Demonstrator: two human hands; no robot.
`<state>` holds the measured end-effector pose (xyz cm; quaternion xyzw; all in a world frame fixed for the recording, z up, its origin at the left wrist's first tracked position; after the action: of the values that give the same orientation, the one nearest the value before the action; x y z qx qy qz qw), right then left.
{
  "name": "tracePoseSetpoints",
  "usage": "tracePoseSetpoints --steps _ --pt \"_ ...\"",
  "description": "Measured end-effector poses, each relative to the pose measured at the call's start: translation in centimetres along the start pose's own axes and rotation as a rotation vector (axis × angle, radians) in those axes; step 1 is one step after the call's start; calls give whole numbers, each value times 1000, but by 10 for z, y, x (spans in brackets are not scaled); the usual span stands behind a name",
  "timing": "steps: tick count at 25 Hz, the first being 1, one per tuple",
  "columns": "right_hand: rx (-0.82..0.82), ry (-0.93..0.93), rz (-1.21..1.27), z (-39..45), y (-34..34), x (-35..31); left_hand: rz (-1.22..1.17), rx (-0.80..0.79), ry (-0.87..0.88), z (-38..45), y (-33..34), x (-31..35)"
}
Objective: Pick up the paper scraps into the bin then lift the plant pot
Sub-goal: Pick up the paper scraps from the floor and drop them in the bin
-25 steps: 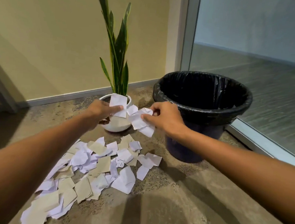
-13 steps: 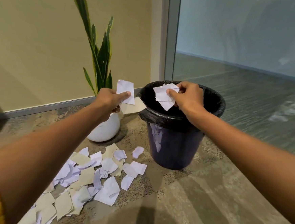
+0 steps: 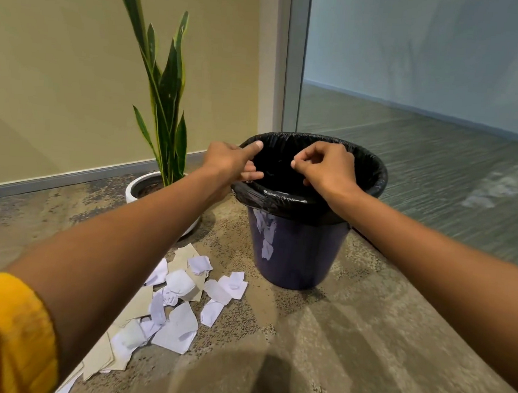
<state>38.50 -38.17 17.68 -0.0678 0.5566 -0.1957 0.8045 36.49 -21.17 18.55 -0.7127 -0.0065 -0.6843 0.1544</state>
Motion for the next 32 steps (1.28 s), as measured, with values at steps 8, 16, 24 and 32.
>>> tracePoseSetpoints --steps 8,16,24,32 --pt "-139 -224 34 -25 37 -26 203 13 11 0 -35 -23" --pt "-617 -344 -94 -91 140 -8 584 26 -112 -4 -103 -118" --pt "-935 -44 -658 -126 191 107 1403 -381 39 8 -128 -200" --pt "-872 213 -700 -121 205 160 1416 -566 39 19 -91 -262"
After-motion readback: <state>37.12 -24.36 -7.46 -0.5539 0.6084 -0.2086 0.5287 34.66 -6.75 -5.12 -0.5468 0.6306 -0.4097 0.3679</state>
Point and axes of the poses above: each hand's wrist, its own z-axis towards the middle knuckle, its own y-axis out of the palm, x = y × z, the point moved 3 cm from there along z, towards the middle knuckle, and after that the axes turned 9 degrees about z, right-handed, at the moved point
